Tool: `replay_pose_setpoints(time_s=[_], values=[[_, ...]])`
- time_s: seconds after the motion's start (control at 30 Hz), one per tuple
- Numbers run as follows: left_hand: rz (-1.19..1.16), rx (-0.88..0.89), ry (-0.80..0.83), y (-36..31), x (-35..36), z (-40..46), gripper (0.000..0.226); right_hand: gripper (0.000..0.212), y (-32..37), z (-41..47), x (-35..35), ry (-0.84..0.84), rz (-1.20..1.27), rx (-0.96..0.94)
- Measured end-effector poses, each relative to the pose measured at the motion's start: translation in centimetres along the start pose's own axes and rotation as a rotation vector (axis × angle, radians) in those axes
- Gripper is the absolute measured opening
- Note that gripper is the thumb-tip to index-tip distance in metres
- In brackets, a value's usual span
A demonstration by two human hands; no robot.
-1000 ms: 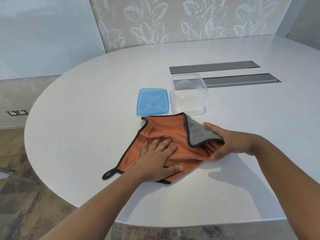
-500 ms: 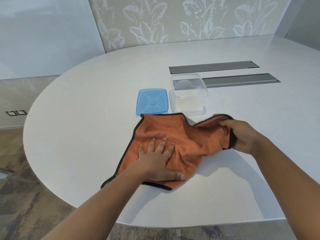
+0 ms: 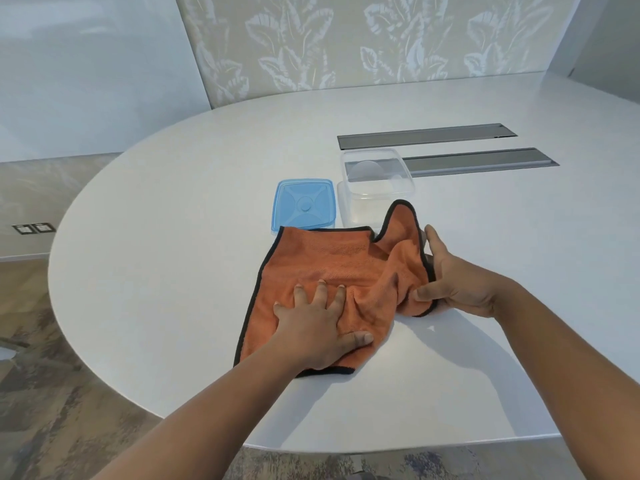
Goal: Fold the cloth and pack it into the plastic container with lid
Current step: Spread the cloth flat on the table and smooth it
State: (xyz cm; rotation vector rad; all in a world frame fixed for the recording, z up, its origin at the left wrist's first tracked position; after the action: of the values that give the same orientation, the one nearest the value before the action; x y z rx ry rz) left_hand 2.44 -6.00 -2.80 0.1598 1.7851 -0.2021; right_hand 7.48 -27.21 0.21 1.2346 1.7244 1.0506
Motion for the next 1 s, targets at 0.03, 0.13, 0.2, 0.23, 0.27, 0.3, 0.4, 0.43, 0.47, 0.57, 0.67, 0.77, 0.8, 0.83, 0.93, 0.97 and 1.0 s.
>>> replay_pose_setpoints(time_s=[0.03, 0.13, 0.2, 0.23, 0.27, 0.3, 0.4, 0.43, 0.47, 0.57, 0.67, 0.77, 0.8, 0.83, 0.93, 0.97, 1.0], values=[[0.008, -0.003, 0.001, 0.0, -0.1, 0.0, 0.107, 0.129, 0.0, -0.1, 0.1, -0.011, -0.011, -0.002], [0.02, -0.013, 0.013, 0.1, -0.4, -0.1, 0.106, 0.116, 0.4, 0.0, -0.6, -0.075, 0.037, -0.001], [0.012, -0.028, 0.026, 0.2, -0.7, -0.2, 0.104, 0.104, 0.5, 0.1, -1.4, -0.116, 0.11, 0.012], [0.003, -0.034, 0.031, 0.3, -0.9, -0.2, 0.104, 0.099, 0.4, 0.2, -2.0, -0.148, 0.144, 0.03], [-0.004, -0.037, 0.036, 0.4, -1.0, -0.1, 0.103, 0.094, 0.3, 0.1, -2.6, -0.178, 0.177, 0.051], [-0.009, -0.037, 0.041, 0.5, -1.1, -0.1, 0.102, 0.091, 0.2, 0.1, -3.1, -0.197, 0.207, 0.068], [0.018, -0.033, 0.04, 0.6, -1.4, 0.1, 0.099, 0.094, 0.2, -0.4, -3.3, -0.17, 0.192, 0.096], [0.033, -0.034, 0.041, 0.6, -1.4, 0.1, 0.099, 0.099, 0.0, -0.4, -3.4, -0.173, 0.126, 0.107], [0.044, -0.036, 0.045, 0.6, -1.3, 0.0, 0.099, 0.102, -0.2, -0.4, -3.7, -0.189, 0.044, 0.116], [0.04, -0.045, 0.059, 0.5, -1.1, -0.2, 0.103, 0.115, -0.3, -0.5, -4.3, -0.223, -0.202, 0.1], [0.035, -0.051, 0.075, 0.7, -1.2, -0.4, 0.109, 0.128, -0.2, -0.7, -4.5, -0.178, -0.454, 0.075], [0.048, -0.046, 0.095, 0.8, -1.4, -0.7, 0.116, 0.132, -0.2, -0.7, -4.9, -0.167, -0.657, 0.052], [0.056, -0.042, 0.102, 0.8, -1.4, -0.8, 0.118, 0.132, -0.2, -0.7, -5.2, -0.177, -0.714, 0.059], [0.065, -0.04, 0.109, 0.8, -1.4, -0.9, 0.121, 0.132, -0.4, -0.7, -5.5, -0.184, -0.758, 0.075], [0.077, -0.037, 0.122, 0.8, -1.5, -1.2, 0.126, 0.13, -0.9, -0.7, -6.0, -0.194, -0.882, 0.107], [0.077, -0.032, 0.125, 0.8, -1.6, -1.3, 0.128, 0.13, -0.7, -0.8, -6.1, -0.21, -0.93, 0.107], [0.076, -0.023, 0.126, 0.8, -1.7, -1.4, 0.13, 0.13, -0.4, -1.0, -6.2, -0.236, -0.979, 0.1]])
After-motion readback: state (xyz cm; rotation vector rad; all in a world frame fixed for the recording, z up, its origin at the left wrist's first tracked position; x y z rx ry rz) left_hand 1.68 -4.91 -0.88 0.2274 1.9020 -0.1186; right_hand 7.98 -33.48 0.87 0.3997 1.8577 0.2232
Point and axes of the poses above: each hand's wrist, its own z-axis towards the middle knuckle, its own x-axis out of the palm, y = z × x, the point moved 10 cm from there along z, towards the middle knuckle, and after that the axes turned 9 degrees about -y, right-handed, at the moved point
